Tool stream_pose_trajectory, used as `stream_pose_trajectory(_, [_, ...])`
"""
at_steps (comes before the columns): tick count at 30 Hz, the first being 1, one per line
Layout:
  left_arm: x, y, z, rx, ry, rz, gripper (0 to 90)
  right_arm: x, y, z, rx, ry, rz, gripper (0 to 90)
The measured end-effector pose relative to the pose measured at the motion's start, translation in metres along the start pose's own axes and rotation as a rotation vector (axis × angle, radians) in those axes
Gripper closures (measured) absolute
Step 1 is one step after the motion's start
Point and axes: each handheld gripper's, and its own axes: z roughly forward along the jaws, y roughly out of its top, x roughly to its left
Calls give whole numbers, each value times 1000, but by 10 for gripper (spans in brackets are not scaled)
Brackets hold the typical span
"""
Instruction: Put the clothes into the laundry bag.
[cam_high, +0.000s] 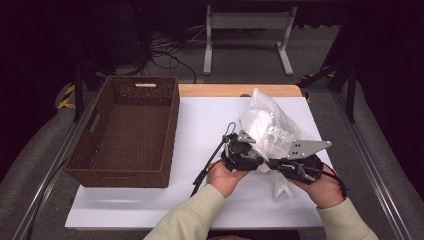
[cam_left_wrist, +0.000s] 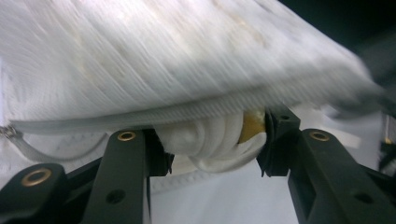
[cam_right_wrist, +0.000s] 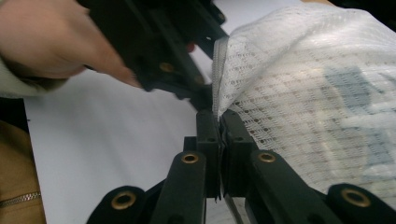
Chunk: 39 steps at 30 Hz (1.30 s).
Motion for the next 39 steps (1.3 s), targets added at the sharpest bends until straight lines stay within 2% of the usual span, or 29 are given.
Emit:
stream_pose_trajectory(3, [6,0,5,-15,12,-23,554,1,0,1,0,13,-7,872])
stream_pose_trajectory(4, [11,-1,9,-26,28,-49,553,1,0,1,-1,20,-6,873])
stream_pose_trajectory(6, [13,-1,10,-30,33,-59,552,0,0,0,-5,16,-7,873])
stream_pose_trajectory(8, [21,-2,13,-29,56,-78,549,-2,-1,-1,-5,7,3,872])
stream_pose_trajectory(10, [23,-3,16,-15,52,-91,542,-4,-3,0,-3,-3,15,872])
stream_pose_trajectory(13, [24,-4,18,3,51,-84,510,-5,-4,2,1,-2,19,872])
stream_pose_trajectory(14, [26,-6,18,29,21,-100,484,-6,-4,2,3,-5,20,872])
stream_pose_trajectory(15, [26,-6,18,29,21,-100,467,-6,-4,2,3,-5,20,872])
stream_pose_trajectory(16, [25,-8,16,43,20,-96,467,-6,-4,3,3,-6,20,872])
stream_pose_trajectory(18, [25,-11,11,64,8,-94,408,-7,-5,2,1,-9,25,872])
stream_pose_trajectory(21, [23,-16,-2,84,13,-58,338,-9,-6,1,0,-14,31,872])
stream_pose_trajectory(23, [23,-21,-12,83,12,-48,287,-10,-7,1,-1,-15,33,871])
stream_pose_trajectory(24, [23,-21,-12,83,12,-48,285,-10,-7,1,-1,-15,34,871])
stream_pose_trajectory(26, [24,-26,-27,78,9,-40,279,-10,-7,2,1,-15,36,871])
stream_pose_trajectory(29, [26,-30,-39,90,47,-19,267,-10,-7,3,1,-16,37,870])
stream_pose_trajectory(31, [27,-31,-41,90,60,-16,265,-10,-6,3,1,-16,36,870])
stream_pose_trajectory(32, [31,-33,-44,96,100,-13,258,-10,-6,3,1,-17,36,870])
stream_pose_trajectory(33, [31,-33,-44,96,100,-13,254,-10,-6,3,1,-17,36,870])
stream_pose_trajectory(34, [39,-34,-43,98,127,-38,247,-10,-6,3,1,-17,36,870])
stream_pose_trajectory(35, [39,-34,-43,98,127,-38,245,-10,-6,3,1,-17,36,870])
stream_pose_trajectory(36, [46,-35,-41,111,142,-62,245,-10,-6,3,1,-16,36,870])
stream_pose_trajectory(39, [61,-37,-32,146,174,-95,241,-10,-7,2,1,-17,38,869])
